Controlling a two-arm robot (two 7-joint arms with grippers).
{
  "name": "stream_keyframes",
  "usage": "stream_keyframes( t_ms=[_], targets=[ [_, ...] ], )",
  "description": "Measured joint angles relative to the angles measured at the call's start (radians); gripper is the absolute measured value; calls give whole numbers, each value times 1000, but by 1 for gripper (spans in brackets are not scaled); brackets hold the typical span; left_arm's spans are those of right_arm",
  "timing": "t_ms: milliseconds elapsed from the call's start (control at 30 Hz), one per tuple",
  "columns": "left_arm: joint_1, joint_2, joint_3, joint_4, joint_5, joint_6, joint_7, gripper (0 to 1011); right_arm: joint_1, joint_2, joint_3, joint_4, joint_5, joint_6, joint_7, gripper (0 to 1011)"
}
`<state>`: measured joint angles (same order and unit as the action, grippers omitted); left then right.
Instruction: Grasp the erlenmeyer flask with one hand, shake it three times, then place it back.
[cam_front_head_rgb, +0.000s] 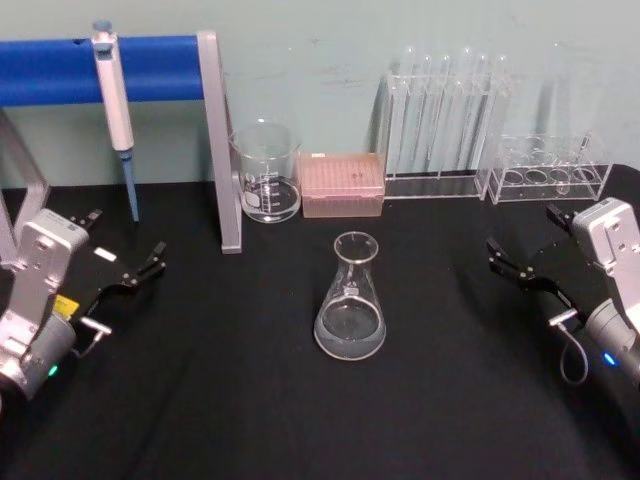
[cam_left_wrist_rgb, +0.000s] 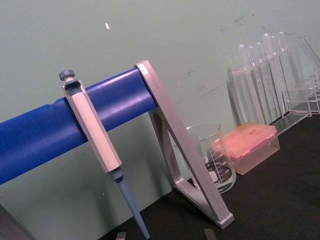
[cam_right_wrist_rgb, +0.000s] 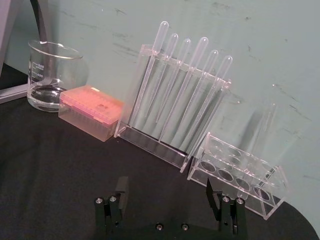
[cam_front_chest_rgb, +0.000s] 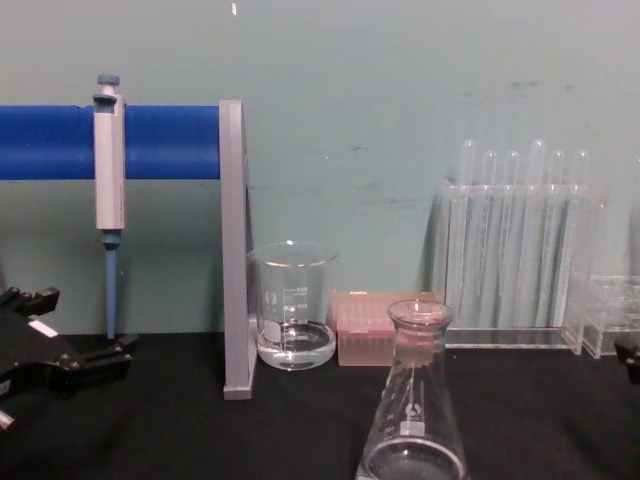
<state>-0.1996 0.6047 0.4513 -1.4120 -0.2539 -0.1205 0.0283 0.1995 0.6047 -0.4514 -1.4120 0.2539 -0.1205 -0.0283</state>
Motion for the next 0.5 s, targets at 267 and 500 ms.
stream_keyframes(
  t_ms=[267, 500],
  targets=[
    [0, 0, 0, 0, 0, 0, 0, 1001, 0, 0, 0, 0, 0, 0, 0, 1000],
    [0, 0, 0, 0, 0, 0, 0, 1001, -4, -6, 17, -4, 8, 0, 26, 1000]
  ],
)
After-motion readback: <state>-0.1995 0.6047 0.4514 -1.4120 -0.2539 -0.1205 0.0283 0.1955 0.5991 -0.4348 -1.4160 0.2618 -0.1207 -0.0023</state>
